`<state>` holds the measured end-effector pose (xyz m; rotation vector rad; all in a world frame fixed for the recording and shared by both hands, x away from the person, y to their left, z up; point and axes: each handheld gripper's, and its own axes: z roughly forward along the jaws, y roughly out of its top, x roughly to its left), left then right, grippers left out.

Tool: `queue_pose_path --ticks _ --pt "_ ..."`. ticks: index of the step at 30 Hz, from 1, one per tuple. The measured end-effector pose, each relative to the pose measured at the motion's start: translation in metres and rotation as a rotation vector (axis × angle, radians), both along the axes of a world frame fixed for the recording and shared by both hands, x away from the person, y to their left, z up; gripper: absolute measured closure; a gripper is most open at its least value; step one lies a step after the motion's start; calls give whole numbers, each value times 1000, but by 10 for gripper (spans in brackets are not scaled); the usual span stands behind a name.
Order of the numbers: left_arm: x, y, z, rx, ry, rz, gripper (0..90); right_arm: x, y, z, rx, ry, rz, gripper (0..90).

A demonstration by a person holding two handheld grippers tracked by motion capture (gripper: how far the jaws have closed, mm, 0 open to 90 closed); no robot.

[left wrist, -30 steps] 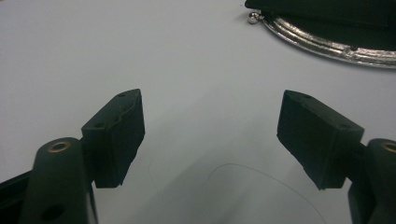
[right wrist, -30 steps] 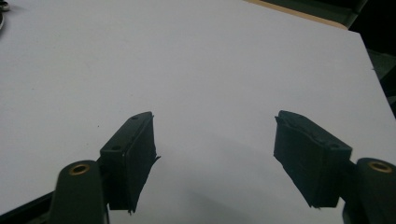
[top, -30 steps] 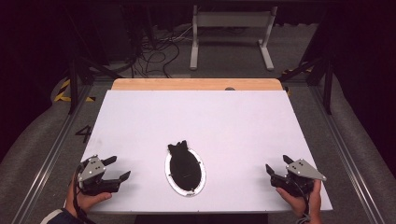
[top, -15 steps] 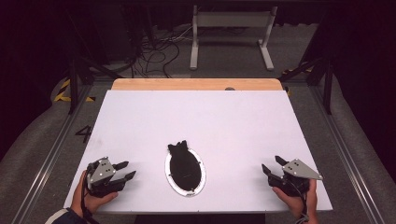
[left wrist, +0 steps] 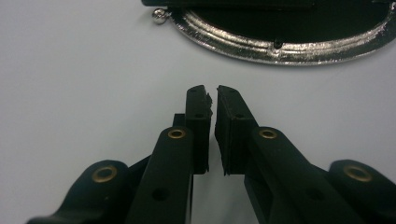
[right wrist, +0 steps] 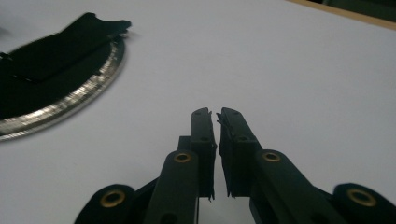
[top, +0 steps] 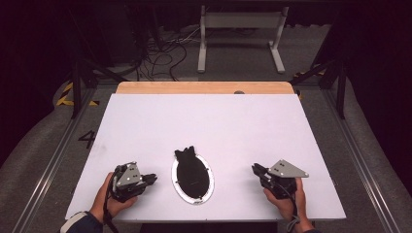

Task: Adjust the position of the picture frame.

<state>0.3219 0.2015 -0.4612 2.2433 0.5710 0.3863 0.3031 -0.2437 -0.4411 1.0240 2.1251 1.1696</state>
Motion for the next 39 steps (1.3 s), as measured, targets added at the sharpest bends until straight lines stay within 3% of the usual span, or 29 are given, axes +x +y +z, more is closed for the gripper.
queue_pose_path --ticks 2,7,14,18,24,32,37,39 --pt "1 -12 1 -8 4 -37 850 3 15 0 1 13 27 868" --pt "5 -25 -1 11 20 -73 840 11 55 -5 -46 44 114 893" --pt "1 -29 -1 25 23 -98 829 17 78 -9 -46 87 148 900" --pt "5 -27 0 22 11 -76 820 16 84 -12 -36 118 178 900" --pt "21 -15 2 -52 31 1 811 6 91 -14 -36 138 239 900" --pt "46 -24 1 -49 62 24 812 -17 106 -14 -34 163 347 900" --pt "61 -28 1 -44 48 46 814 -25 118 -15 -50 163 402 900" --pt "69 -30 2 -44 60 62 817 -29 124 -18 -64 172 423 900"
